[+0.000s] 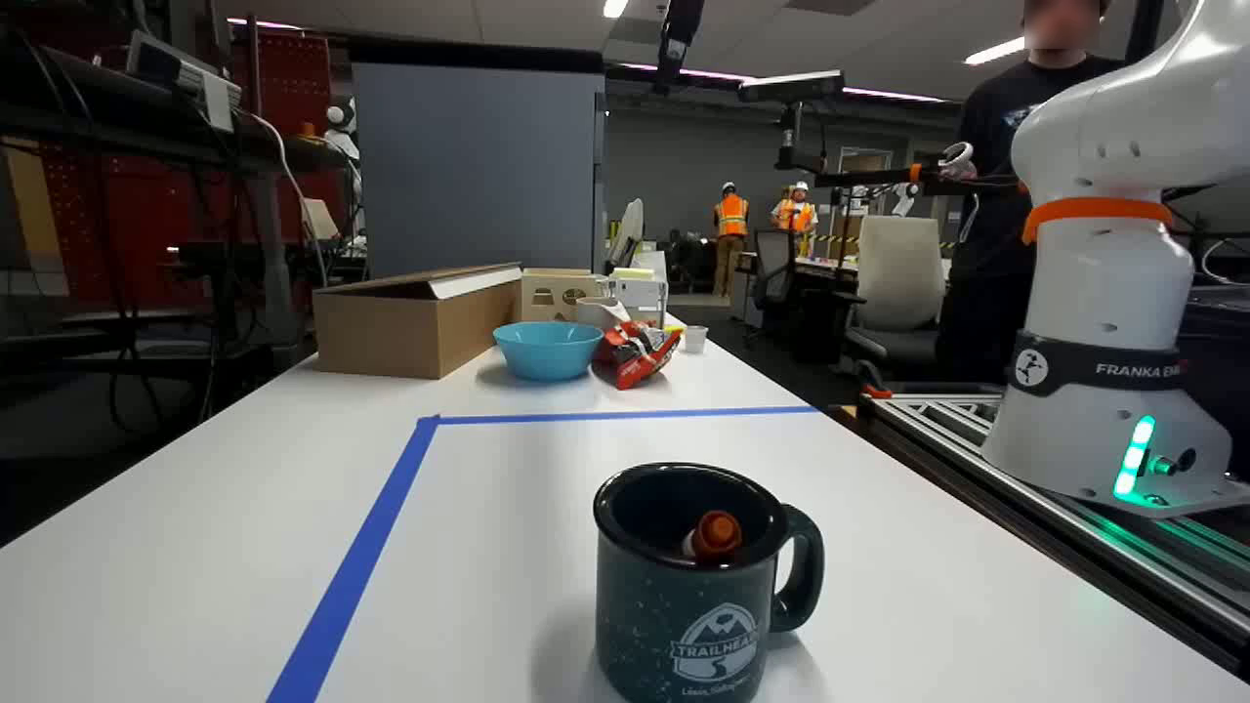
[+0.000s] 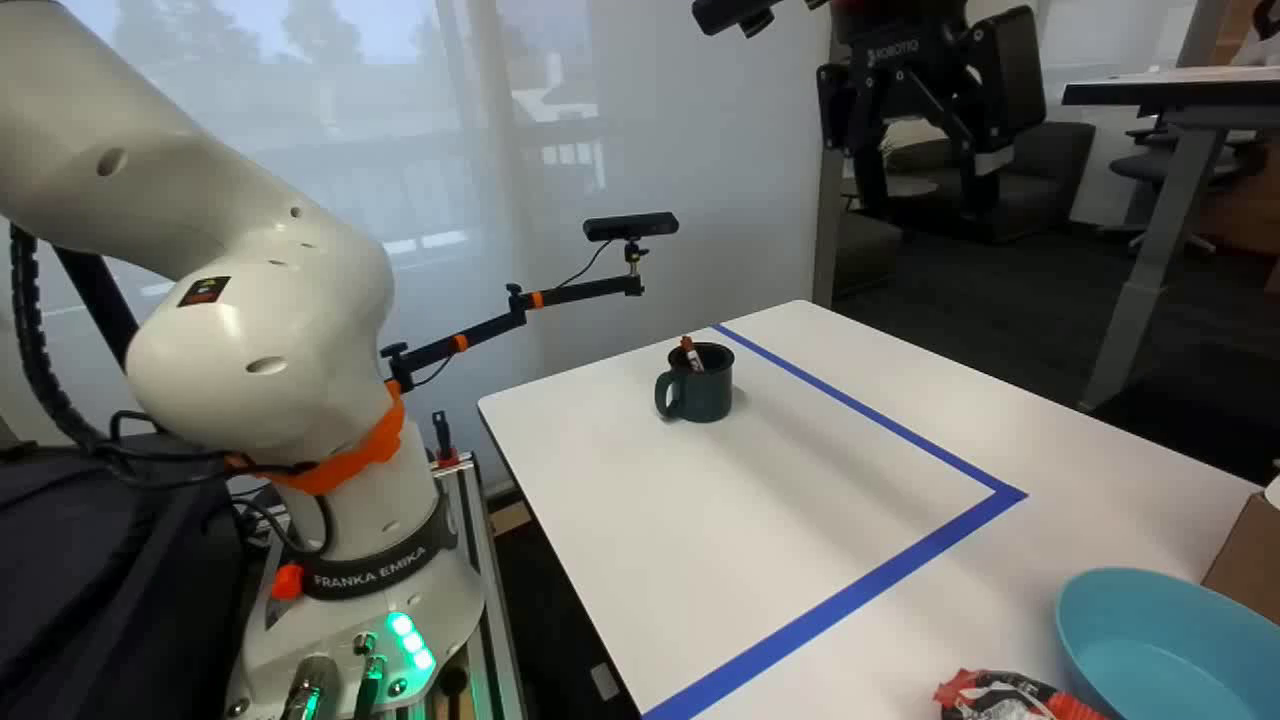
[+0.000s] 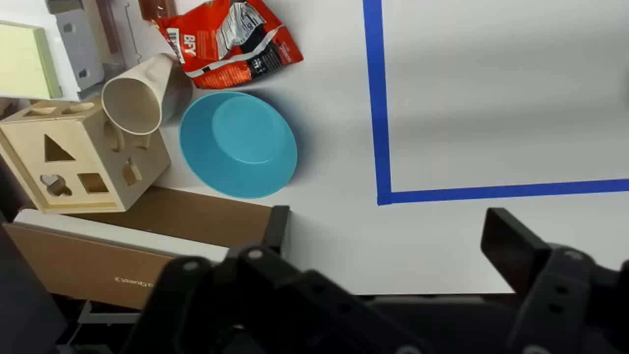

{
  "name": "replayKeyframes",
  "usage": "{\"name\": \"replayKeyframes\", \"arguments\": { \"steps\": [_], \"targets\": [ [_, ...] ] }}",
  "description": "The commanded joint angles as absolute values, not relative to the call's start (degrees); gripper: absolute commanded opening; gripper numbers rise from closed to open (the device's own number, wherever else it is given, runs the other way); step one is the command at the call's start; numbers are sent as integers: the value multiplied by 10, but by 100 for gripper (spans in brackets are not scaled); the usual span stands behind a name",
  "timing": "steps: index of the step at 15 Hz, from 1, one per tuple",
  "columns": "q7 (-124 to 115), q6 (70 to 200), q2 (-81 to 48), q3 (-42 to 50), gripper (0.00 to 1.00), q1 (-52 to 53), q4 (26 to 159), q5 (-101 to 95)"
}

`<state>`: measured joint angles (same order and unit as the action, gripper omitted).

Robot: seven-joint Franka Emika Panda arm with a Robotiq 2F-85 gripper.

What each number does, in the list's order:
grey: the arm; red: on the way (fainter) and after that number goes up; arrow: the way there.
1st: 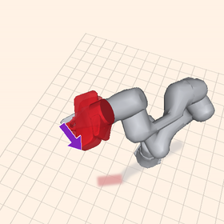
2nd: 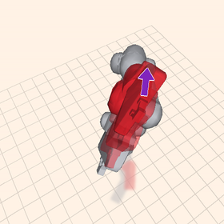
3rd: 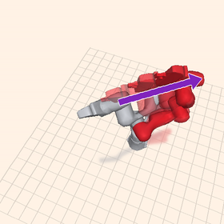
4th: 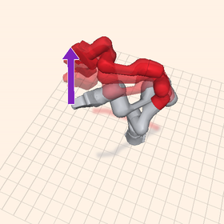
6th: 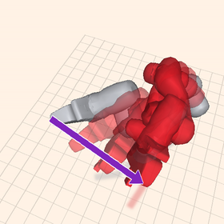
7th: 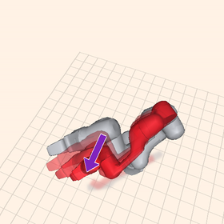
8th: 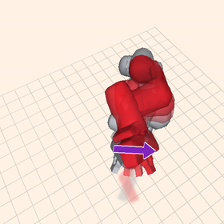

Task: Put the marker on the table

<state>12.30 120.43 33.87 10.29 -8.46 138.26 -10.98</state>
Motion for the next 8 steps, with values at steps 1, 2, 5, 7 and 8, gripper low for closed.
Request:
{"name": "replayKeyframes", "arguments": {
  "steps": [1, 2, 5, 7, 8],
  "targets": [
    [123, 1203, 338, 103, 100, -84, 1380, -110],
    [123, 1203, 339, 103, 100, -84, 1378, -110],
    [123, 1203, 341, 103, 100, -84, 1377, -110],
    [123, 1203, 341, 103, 100, -84, 1377, -110],
    [123, 1203, 341, 103, 100, -84, 1377, -110]
  ]
}}
